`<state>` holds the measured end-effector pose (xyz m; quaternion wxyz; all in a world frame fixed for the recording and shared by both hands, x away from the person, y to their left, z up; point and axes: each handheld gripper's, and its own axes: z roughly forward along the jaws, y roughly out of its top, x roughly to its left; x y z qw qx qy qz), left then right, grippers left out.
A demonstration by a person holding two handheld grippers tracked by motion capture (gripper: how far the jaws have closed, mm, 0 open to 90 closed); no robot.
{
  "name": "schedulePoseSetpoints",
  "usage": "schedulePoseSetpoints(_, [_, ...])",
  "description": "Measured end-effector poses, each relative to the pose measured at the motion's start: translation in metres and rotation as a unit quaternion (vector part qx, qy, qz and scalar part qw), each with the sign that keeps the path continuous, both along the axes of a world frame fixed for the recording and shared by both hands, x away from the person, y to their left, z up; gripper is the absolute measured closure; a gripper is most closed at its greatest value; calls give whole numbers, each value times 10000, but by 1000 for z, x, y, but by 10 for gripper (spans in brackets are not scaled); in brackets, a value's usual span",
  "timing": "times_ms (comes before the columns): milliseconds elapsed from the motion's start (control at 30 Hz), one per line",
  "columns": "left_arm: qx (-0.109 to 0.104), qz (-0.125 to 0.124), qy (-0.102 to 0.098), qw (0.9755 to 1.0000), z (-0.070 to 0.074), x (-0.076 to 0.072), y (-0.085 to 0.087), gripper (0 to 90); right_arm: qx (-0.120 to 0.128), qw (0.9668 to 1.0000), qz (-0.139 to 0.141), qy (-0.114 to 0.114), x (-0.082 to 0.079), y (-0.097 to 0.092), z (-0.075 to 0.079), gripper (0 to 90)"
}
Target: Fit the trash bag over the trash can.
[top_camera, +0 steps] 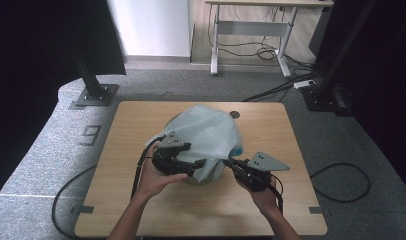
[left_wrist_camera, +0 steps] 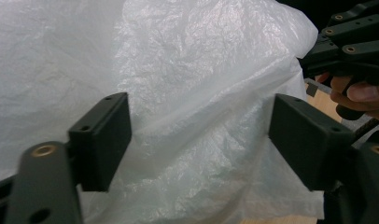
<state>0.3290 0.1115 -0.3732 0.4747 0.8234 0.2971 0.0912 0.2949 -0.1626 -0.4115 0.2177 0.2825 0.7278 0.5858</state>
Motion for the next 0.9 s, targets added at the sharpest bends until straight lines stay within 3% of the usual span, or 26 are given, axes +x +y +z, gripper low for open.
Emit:
schedulePoseSetpoints(433, [-416,-134,-15,9990,2,-1,3,656,-9,10000,76,-32,-1,0,-1,848])
schedulePoseSetpoints(600, [-491,-263,87,9984,1,1,2,766,62,9999,117,-28,-2,-2,-1,823])
schedulePoseSetpoints(767, [-620,-266,103,9977,2,1,5,856,95,9999,71,-77,-4,-4,-1,659])
schedulePoseSetpoints(900, [-897,-31,-16,9960,7,2,14,890,208,9996,-3,-209,-9,-11,-1,583])
